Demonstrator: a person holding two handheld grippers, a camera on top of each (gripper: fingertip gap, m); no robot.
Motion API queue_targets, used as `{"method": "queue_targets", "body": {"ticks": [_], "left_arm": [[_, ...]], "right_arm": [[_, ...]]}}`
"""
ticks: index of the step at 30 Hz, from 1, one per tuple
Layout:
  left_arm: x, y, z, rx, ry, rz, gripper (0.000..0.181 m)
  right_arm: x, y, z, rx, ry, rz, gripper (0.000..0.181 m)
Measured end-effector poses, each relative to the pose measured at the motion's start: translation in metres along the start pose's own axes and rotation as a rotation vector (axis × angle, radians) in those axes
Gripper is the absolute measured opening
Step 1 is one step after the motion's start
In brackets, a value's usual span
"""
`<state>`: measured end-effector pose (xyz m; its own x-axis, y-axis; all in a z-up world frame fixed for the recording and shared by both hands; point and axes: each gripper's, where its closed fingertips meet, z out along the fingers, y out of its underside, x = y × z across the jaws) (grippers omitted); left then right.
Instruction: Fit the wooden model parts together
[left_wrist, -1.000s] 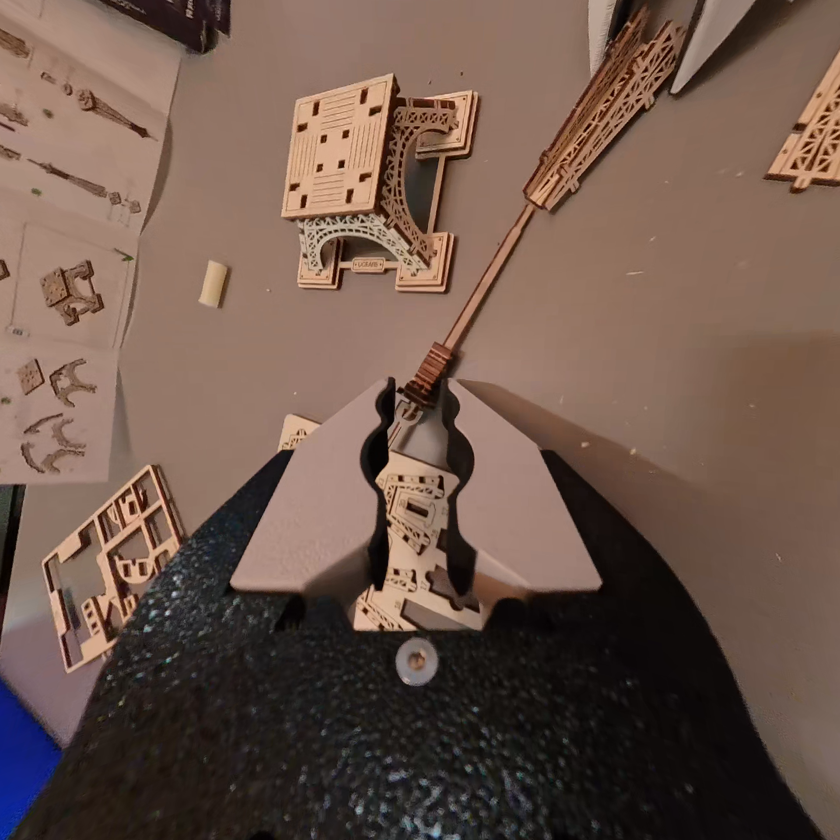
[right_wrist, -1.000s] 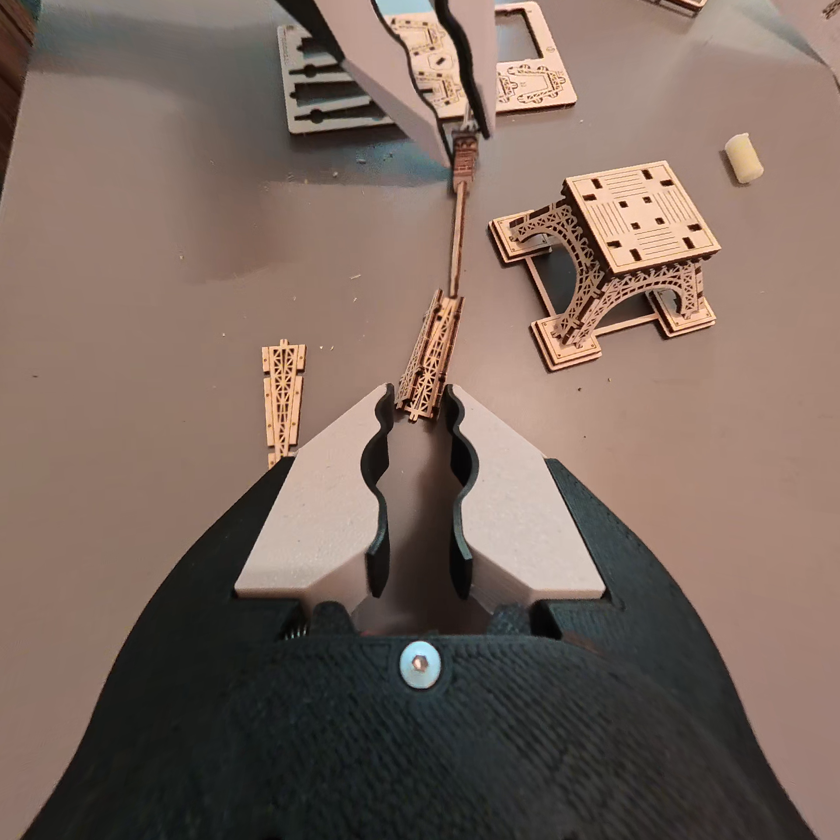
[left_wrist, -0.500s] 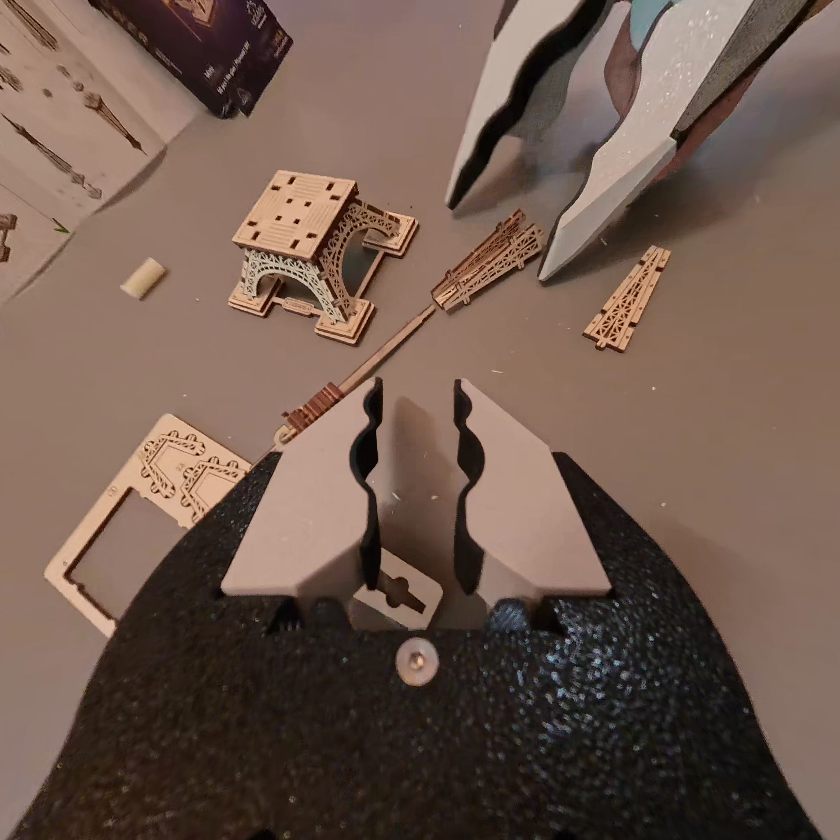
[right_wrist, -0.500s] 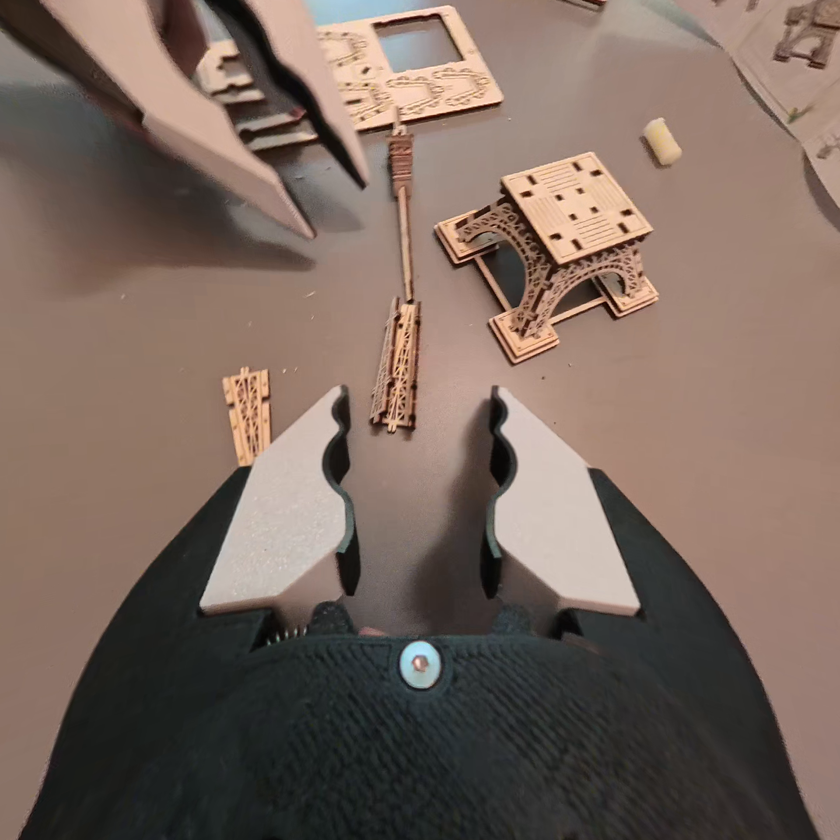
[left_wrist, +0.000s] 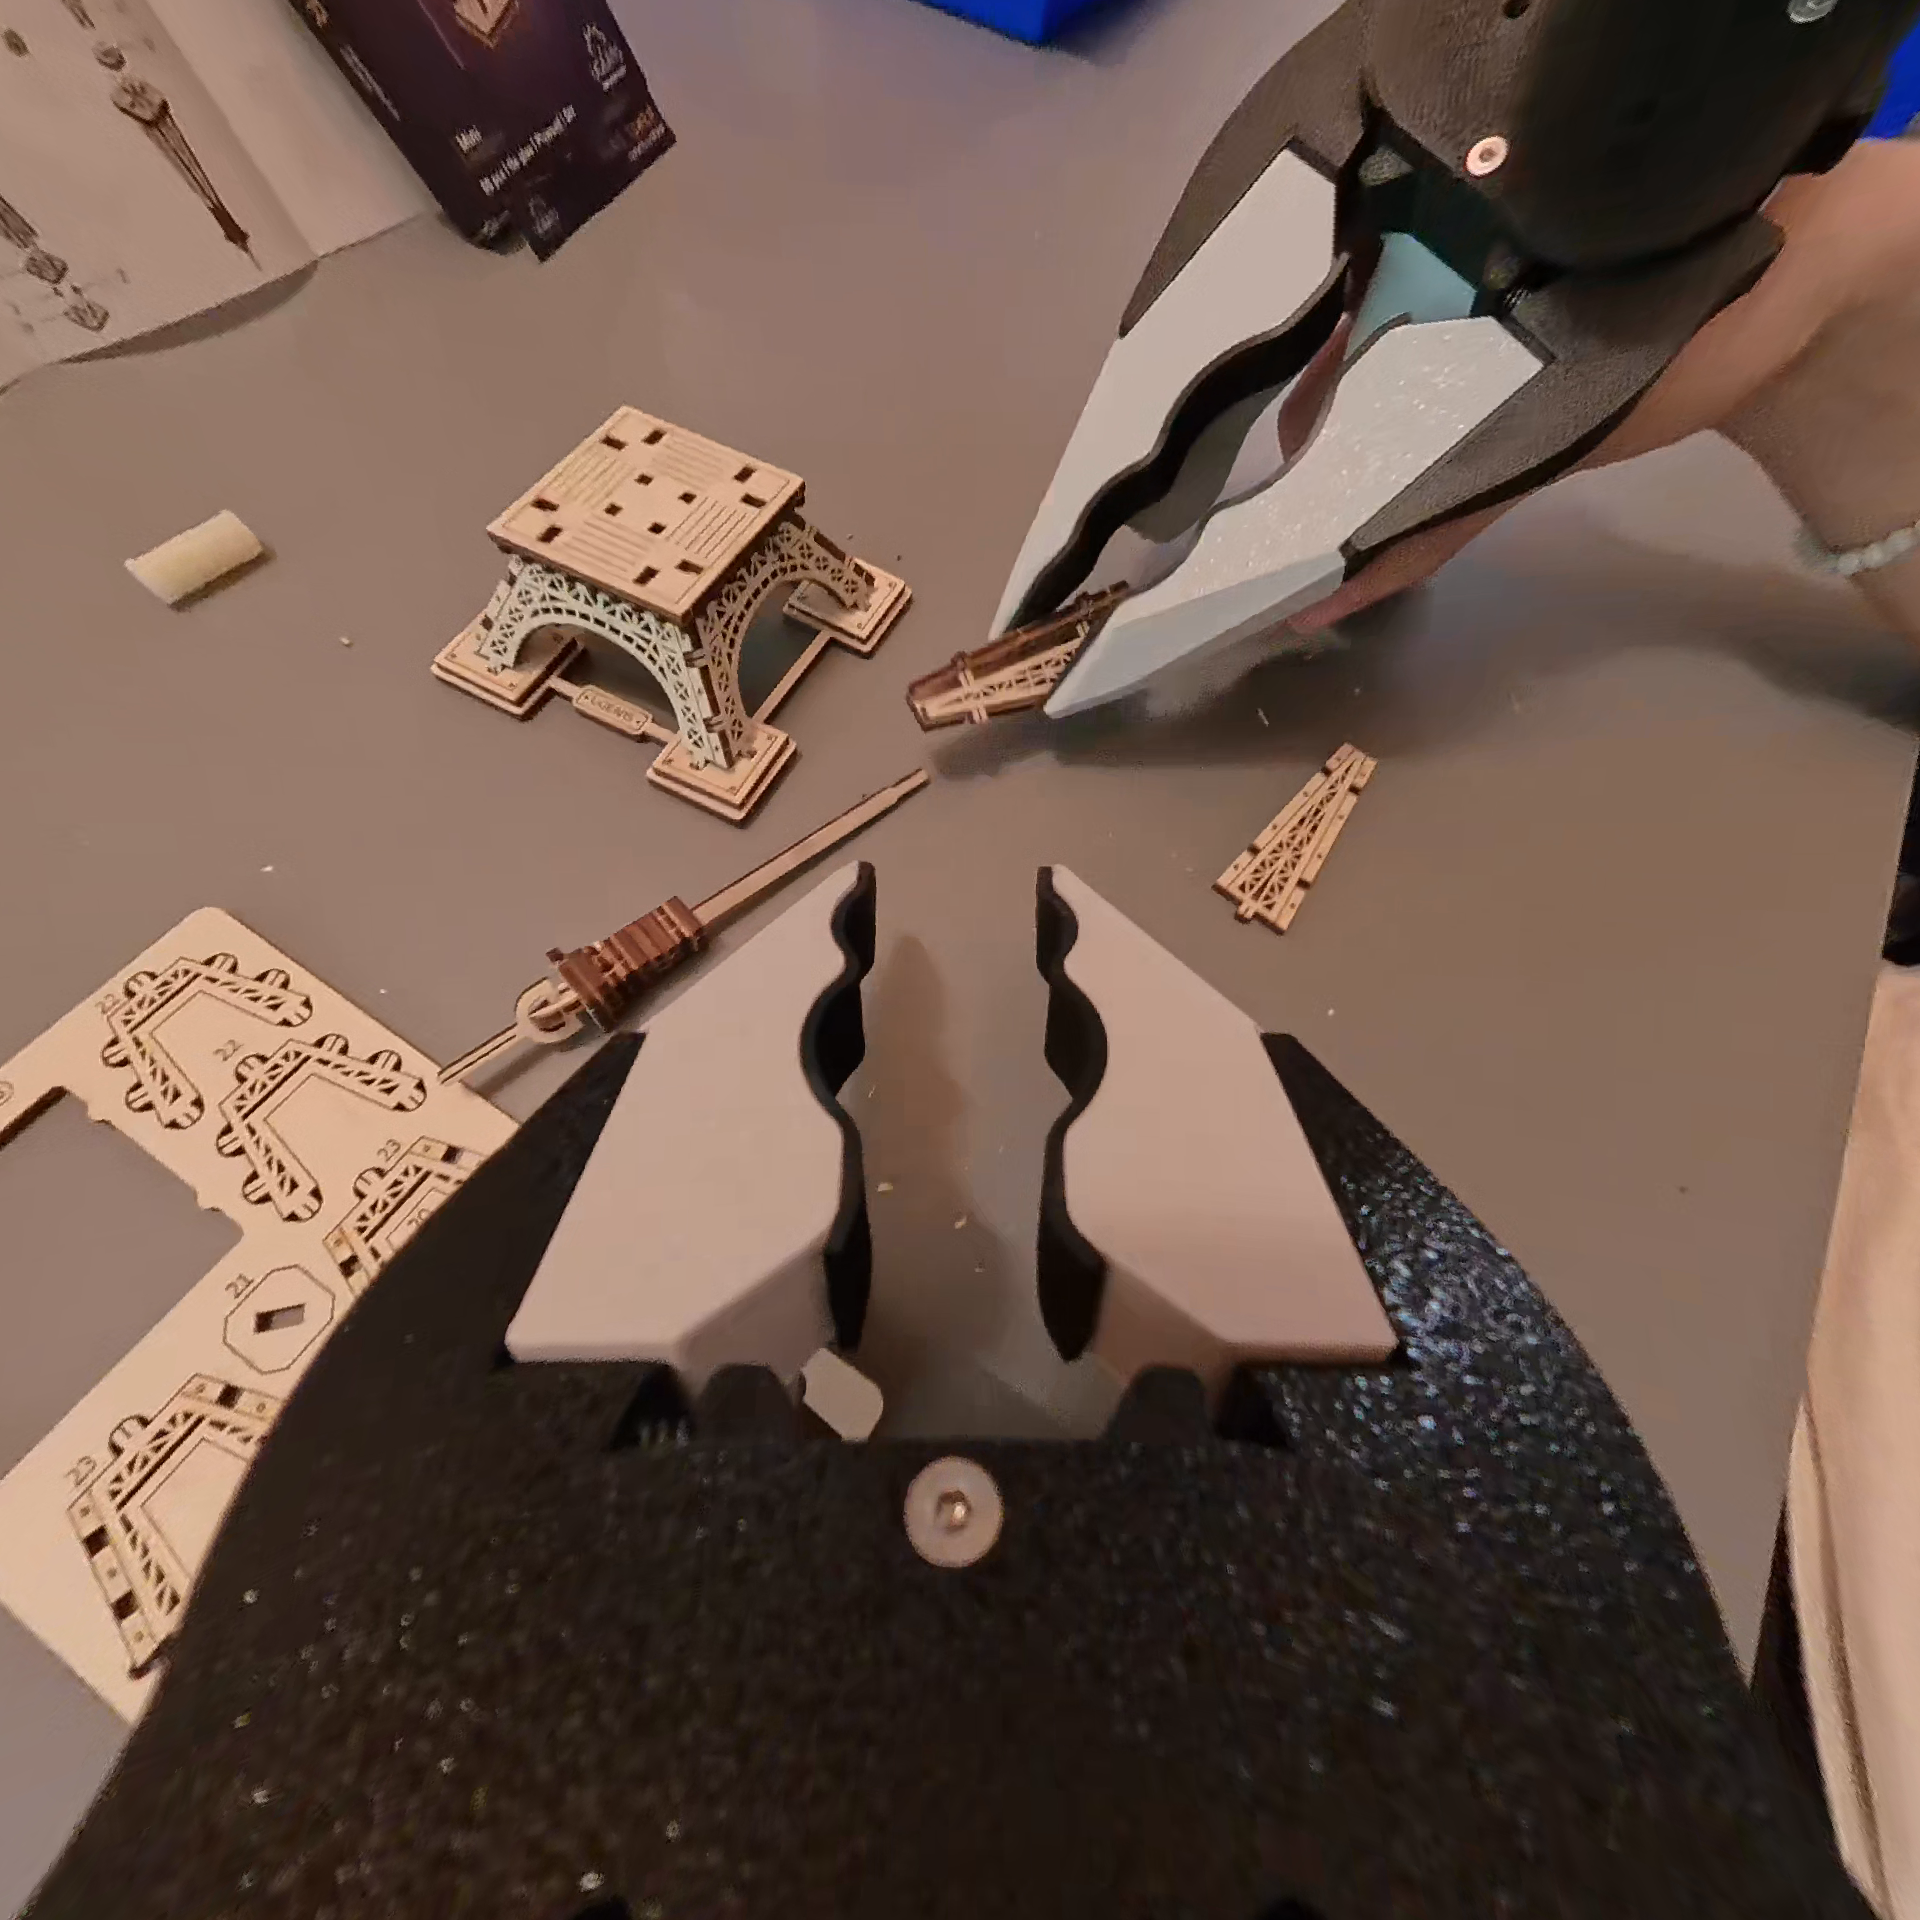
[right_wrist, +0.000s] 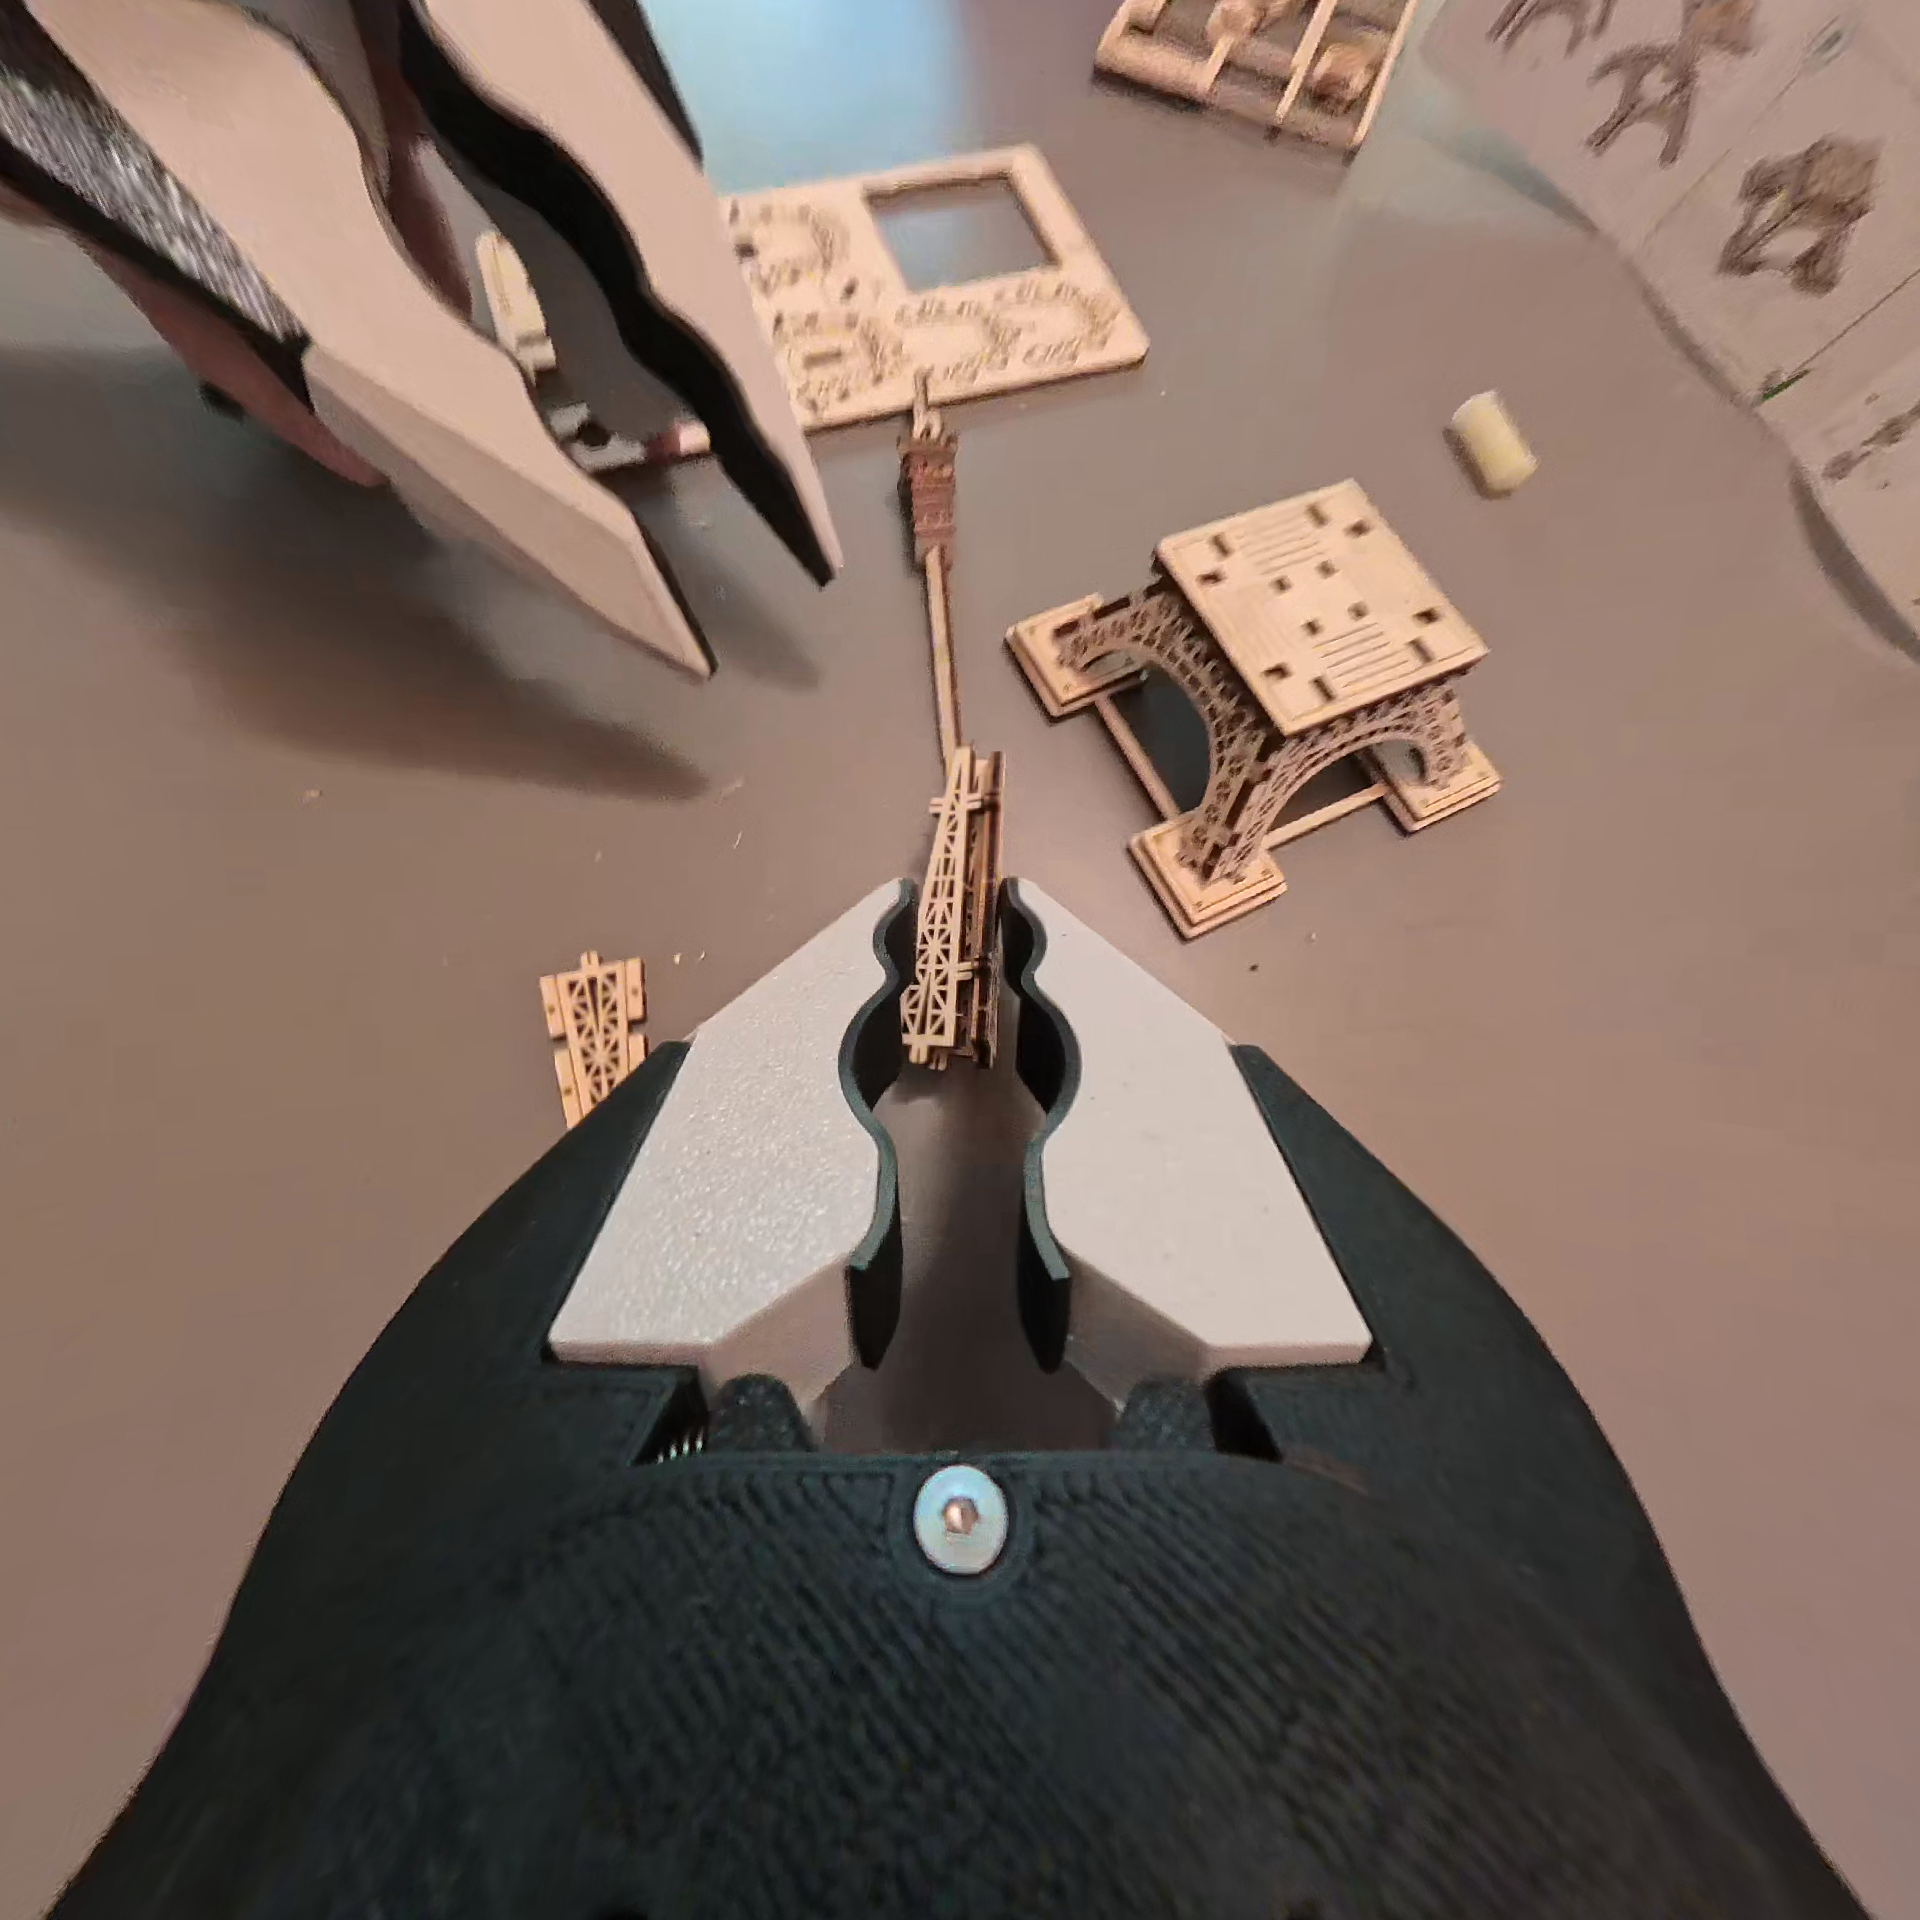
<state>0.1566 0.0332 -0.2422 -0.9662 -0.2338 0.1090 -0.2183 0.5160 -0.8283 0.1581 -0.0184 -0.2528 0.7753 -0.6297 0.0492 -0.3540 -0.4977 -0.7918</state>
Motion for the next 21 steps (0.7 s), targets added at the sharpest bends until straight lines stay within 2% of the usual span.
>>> {"method": "queue_targets", "body": {"ticks": [5,7,10,12,18,21], "left_arm": [[0.012,-0.021,-0.003,0.126,0.063,-0.020,0.032],[0.018,-0.040,-0.011,0.224,0.096,-0.044,0.031],[0.035,-0.070,-0.030,0.385,0.193,-0.087,0.031],[0.048,-0.088,-0.047,0.482,0.277,-0.114,0.031],[0.054,-0.109,-0.076,0.611,0.327,-0.133,0.031],[0.056,-0.111,-0.085,0.636,0.329,-0.075,0.033]], "right_arm": [[-0.007,-0.049,-0.024,0.323,-0.042,0.078,0.013],[-0.019,-0.079,-0.044,0.541,-0.121,0.131,0.013],[-0.034,-0.120,-0.084,0.896,-0.309,0.314,0.013],[-0.037,-0.130,-0.098,1.029,-0.399,0.423,0.013],[-0.052,-0.137,-0.099,1.098,-0.565,0.557,0.013],[-0.052,-0.137,-0.094,1.075,-0.548,0.579,0.013]]}}
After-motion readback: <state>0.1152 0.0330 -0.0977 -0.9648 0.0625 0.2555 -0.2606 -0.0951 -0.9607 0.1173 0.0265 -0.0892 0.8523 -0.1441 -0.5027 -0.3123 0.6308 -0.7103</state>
